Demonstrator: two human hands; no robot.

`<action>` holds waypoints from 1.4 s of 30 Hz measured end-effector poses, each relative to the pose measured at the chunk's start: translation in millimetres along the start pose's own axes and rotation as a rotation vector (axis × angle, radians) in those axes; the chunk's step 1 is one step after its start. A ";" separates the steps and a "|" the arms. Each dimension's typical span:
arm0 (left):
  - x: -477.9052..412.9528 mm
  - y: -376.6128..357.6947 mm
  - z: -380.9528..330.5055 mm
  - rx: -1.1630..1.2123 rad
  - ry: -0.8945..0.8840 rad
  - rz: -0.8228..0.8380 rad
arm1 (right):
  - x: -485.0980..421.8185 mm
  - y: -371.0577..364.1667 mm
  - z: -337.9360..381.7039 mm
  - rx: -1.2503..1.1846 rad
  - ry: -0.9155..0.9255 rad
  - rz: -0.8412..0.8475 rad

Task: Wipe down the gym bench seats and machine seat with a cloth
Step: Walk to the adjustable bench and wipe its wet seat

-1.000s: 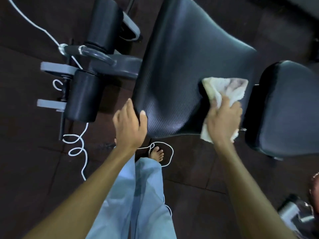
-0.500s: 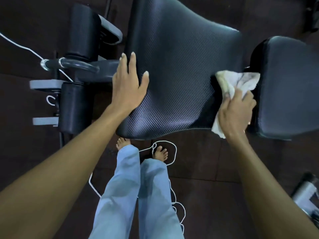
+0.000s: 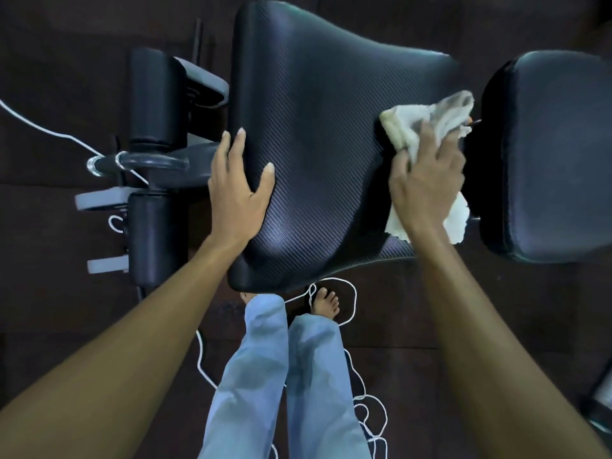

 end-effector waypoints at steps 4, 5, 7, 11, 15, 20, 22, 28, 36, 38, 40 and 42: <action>-1.2 -1.1 0.1 0.035 -0.006 -0.023 | 26.6 3.3 12.4 0.088 0.195 0.034; -1.7 -1.8 0.0 0.045 -0.013 -0.026 | 30.5 4.4 5.8 0.101 0.229 0.036; -2.8 -2.3 2.6 0.053 -0.016 -0.031 | 28.0 7.5 -6.8 0.130 0.222 0.092; -1.9 -2.2 9.7 0.053 -0.035 -0.053 | 19.8 20.1 -3.3 0.223 0.219 -0.041; -2.1 -1.5 9.2 0.088 -0.027 -0.042 | 16.5 6.4 -1.4 0.253 0.345 0.024; -4.5 2.4 4.0 0.110 0.012 -0.005 | -3.7 -1.4 4.2 0.020 -0.059 0.138; -13.6 7.3 3.5 0.081 -0.043 -0.007 | -0.8 -1.0 27.1 0.040 -0.115 0.075; -112.9 10.1 -9.8 -0.238 -0.411 0.224 | 85.7 2.7 78.0 0.010 0.206 0.026; -133.7 2.0 3.9 -0.248 -0.578 0.337 | 59.4 -3.2 56.7 0.022 -0.182 0.042; -135.3 3.3 1.4 -0.242 -0.573 0.347 | 70.6 1.7 92.7 0.006 -0.033 -0.012; -135.0 3.9 -1.2 -0.234 -0.569 0.371 | 116.2 4.5 117.7 0.008 0.234 -0.002; -135.7 5.6 -1.6 -0.235 -0.555 0.406 | 168.5 7.2 126.3 0.056 0.474 0.045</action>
Point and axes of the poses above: each hand's wrist, its own x-axis away from the middle knuckle, its own y-axis out of the back of the hand, z = x × y, the point moved 1 cm from there along -x, towards the middle knuckle, and after that the axes turned 11 degrees about x, right-handed, at the moved point
